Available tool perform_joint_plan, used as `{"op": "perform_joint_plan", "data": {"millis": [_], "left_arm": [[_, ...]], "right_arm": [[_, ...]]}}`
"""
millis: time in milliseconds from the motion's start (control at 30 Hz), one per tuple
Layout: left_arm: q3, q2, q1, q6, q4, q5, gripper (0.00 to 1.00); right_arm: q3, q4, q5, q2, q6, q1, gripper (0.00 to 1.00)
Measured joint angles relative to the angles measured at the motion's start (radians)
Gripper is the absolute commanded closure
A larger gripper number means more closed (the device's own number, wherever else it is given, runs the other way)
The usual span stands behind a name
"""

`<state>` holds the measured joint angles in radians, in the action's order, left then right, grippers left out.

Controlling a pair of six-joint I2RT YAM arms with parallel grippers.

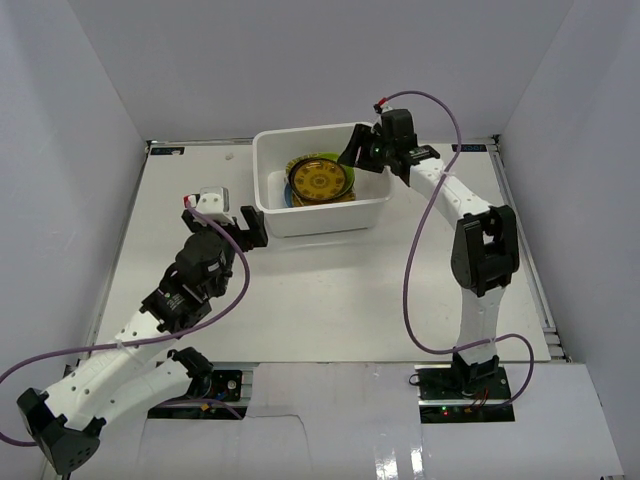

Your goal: Place the plates into the plastic bin on the countertop

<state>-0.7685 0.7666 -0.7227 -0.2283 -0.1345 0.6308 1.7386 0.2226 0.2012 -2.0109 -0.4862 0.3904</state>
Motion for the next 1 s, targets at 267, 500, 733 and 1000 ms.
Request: {"op": "perform_joint_plan", "data": {"millis": [267,500,733,1000], "left_arm": [[0.0,0.015,0.003,-0.016,-0.002,-0.019,0.02],[-0.043,0.047,0.006,-0.058,-0.051,-0.065,0.02],[-0.131,0.04,0.006,-0.096,-0.104,-0.154,0.02],[-0.093,-0.087,0.006,-0.171,-0.173,-0.194,0.02]], "right_arm": [[-0.051,0.008,-0.018,0.207,0.053,0.0,0.1],[-0.487,-0.102,-0.095,0.774,0.107,0.003,0.1],[-1.007,-0.196,-0.234,1.336,0.128,0.005,0.1],[-1.263,-0.203,-0.327,1.549,0.13,0.005,0.1]]}}
